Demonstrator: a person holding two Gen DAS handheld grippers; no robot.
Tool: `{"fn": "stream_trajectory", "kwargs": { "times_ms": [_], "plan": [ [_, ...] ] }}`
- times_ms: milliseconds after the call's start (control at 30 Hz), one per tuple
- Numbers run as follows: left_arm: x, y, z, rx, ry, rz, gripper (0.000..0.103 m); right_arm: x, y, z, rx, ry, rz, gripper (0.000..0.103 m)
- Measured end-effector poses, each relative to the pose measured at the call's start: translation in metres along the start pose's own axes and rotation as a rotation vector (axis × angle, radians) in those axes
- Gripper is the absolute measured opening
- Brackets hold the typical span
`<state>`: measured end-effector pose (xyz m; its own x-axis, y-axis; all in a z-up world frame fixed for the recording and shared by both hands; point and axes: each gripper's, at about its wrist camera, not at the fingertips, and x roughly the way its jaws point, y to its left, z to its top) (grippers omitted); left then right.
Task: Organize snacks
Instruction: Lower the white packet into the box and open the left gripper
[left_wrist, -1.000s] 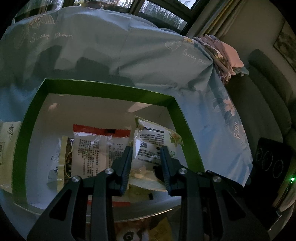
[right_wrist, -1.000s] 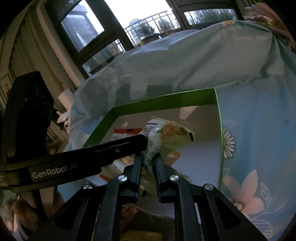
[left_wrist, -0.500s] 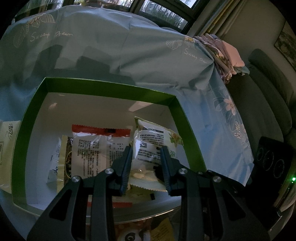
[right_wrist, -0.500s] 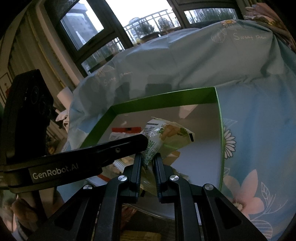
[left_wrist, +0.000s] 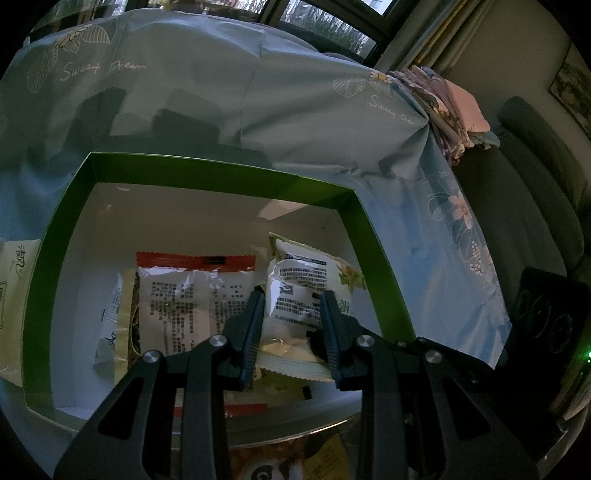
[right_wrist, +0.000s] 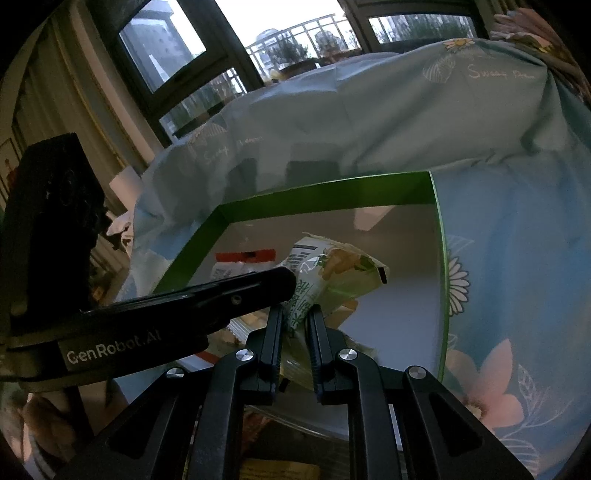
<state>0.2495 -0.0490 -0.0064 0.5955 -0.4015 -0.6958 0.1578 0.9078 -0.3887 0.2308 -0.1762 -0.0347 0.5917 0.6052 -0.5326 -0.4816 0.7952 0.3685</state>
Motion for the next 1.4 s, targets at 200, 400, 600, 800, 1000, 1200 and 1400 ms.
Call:
{"fn": "stream_trajectory", "kwargs": {
  "times_ms": [200,400,600,800,1000,1200,1400],
  "plan": [
    [0.0,0.0,0.0,0.0,0.0,0.001,0.029,-0.001,0.001,0.001,-0.009,0.009,-0.01,0.015],
    [0.001,0.001,-0.001,0.007,0.001,0.013,0.029,0.001,0.003,0.002,-0.017,0.025,-0.021,0.015],
    [0.002,-0.001,-0.001,0.016,0.0,0.029,0.03,0.002,0.006,0.003,-0.028,0.042,-0.038,0.015],
    [0.002,0.002,-0.002,0.008,0.001,0.032,0.03,0.005,0.007,0.004,-0.029,0.048,-0.04,0.015],
    [0.003,0.0,-0.003,0.009,0.001,0.038,0.03,0.006,0.008,0.003,-0.031,0.052,-0.043,0.015],
    [0.004,0.0,-0.003,0.012,0.003,0.045,0.032,0.008,0.007,0.003,-0.028,0.06,-0.044,0.015],
    [0.004,0.001,-0.003,0.008,0.004,0.049,0.032,0.009,0.008,0.003,-0.031,0.065,-0.05,0.015]
  ]
}}
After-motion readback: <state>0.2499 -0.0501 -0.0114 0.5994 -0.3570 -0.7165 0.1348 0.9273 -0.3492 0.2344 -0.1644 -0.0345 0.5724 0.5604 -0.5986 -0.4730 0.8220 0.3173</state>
